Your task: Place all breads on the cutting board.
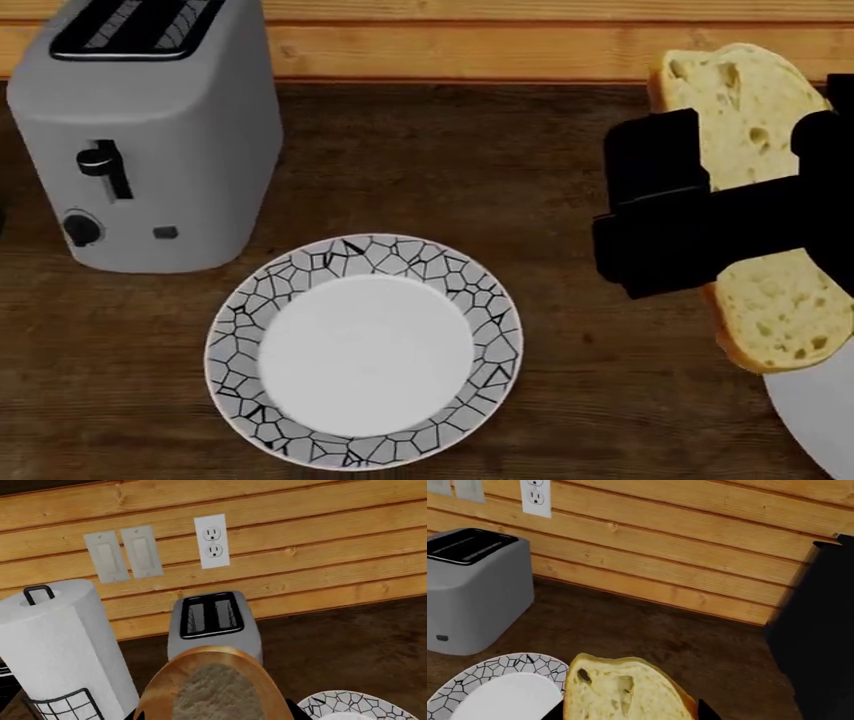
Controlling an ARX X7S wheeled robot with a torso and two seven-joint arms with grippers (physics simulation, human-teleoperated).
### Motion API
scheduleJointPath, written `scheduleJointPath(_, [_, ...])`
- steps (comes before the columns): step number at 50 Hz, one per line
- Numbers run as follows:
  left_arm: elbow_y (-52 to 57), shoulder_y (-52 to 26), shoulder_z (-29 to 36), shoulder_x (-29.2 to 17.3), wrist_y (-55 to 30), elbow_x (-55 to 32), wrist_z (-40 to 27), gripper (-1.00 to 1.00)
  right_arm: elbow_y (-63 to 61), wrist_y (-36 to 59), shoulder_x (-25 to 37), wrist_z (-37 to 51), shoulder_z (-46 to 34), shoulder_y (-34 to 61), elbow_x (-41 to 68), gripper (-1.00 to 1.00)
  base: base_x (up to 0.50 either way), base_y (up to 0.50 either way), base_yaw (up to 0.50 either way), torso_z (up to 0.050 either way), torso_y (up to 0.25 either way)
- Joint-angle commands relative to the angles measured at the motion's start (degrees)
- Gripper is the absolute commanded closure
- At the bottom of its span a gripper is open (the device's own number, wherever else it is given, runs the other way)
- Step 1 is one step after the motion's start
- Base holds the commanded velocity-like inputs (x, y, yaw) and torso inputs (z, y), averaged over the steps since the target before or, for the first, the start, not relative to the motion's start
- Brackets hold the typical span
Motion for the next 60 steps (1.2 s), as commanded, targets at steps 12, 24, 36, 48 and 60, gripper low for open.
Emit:
scheduleJointPath(12, [-0.6, 0.0, 0.5, 0.1, 0.9, 0.9, -0.9, 1.00, -0.1, 0.1, -0.9, -2.2, 0.6, -0.8, -2.8, 1.00, -0.05, 0.50, 0.00, 0.000, 0.000])
scheduleJointPath(24, [0.7, 0.9, 0.7, -0.3, 0.9, 2.2, -0.9, 1.00, -1.6, -0.2, -0.8, -3.9, 1.2, -2.0, -5.3, 1.00, -0.04, 0.50, 0.00, 0.000, 0.000])
scheduleJointPath(36, [1.2, 1.5, 0.5, -0.5, 1.2, 3.2, 0.0, 1.00, -1.3, -1.6, -0.7, -2.4, 1.0, -2.1, -4.6, 1.00, 0.00, 0.50, 0.00, 0.000, 0.000])
scheduleJointPath(48, [0.5, 1.0, 0.8, -0.2, 1.4, 2.8, -0.9, 1.00, -1.0, -1.5, -1.7, -2.3, 0.8, -1.1, -5.0, 1.00, 0.00, 0.50, 0.00, 0.000, 0.000])
scheduleJointPath(60, [0.7, 1.2, 0.7, -0.2, 1.6, 3.7, -0.4, 1.00, -1.3, -2.0, -1.9, -2.5, 0.8, -1.6, -5.7, 1.00, 0.00, 0.50, 0.00, 0.000, 0.000])
